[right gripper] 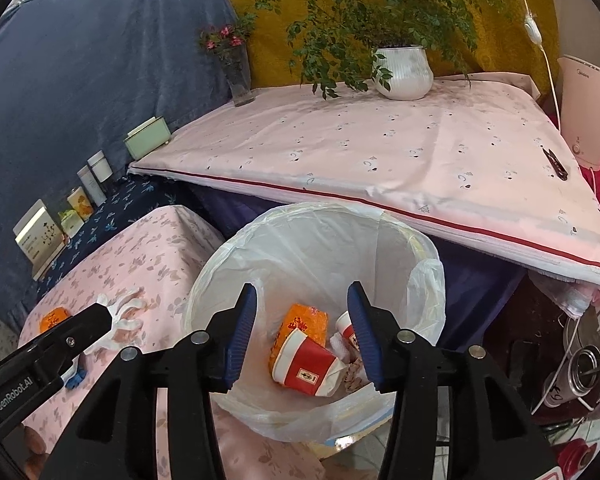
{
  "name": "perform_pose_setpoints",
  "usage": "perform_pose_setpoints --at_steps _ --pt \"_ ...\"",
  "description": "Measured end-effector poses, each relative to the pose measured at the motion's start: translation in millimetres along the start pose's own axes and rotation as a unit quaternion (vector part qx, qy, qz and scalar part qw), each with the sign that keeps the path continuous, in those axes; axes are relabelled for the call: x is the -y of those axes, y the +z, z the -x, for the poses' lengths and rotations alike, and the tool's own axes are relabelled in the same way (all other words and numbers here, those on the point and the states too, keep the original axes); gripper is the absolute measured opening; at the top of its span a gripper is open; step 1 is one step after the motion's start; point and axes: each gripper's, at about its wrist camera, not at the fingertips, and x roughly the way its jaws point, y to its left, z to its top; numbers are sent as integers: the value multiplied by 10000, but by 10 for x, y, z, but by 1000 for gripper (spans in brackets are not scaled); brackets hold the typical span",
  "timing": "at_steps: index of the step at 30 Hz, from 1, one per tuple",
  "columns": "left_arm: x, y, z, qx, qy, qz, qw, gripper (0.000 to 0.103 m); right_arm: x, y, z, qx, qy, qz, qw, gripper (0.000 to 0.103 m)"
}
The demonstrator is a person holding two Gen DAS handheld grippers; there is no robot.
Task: Collect trash
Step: 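Carry cup and scrunchie over the bin and open both tools, then move both tools back toward the glove and grey pouch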
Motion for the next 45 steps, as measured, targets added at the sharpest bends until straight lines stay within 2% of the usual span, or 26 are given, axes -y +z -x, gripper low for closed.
perform_pose_setpoints --at_steps 9,13,23,30,32,38,41,42,45 --pt "-550 -157 119 37 592 493 9970 77 -432 -176 8 -152 271 353 9989 53" --pt "-867 -245 163 29 903 772 9929 89 -650 -269 -8 -228 383 531 9976 57" --pt "-1493 -410 136 -146 1323 1408 9810 91 -1066 -479 -122 -464 562 847 9937 59" --pt "-1792 -445 0 -419 1312 1676 9762 90 -1290 -565 -227 -599 661 948 9915 59" --pt "-1862 -448 -34 -463 1254 1736 9757 86 -1362 -579 -256 -621 685 990 9908 59" --pt "-2000 -443 -52 -514 1059 1783 9769 57 -1608 -590 -358 -713 857 1088 9878 59" --pt "-2051 -434 -49 -541 955 1796 9776 37 -1773 -602 -405 -727 947 1196 9856 59" --pt "-2070 -433 -45 -548 931 1788 9779 23 -1832 -608 -422 -735 978 1239 9847 59" --pt "-2129 -427 -13 -507 893 1781 9786 3 -2004 -630 -475 -777 1059 1351 9821 59"
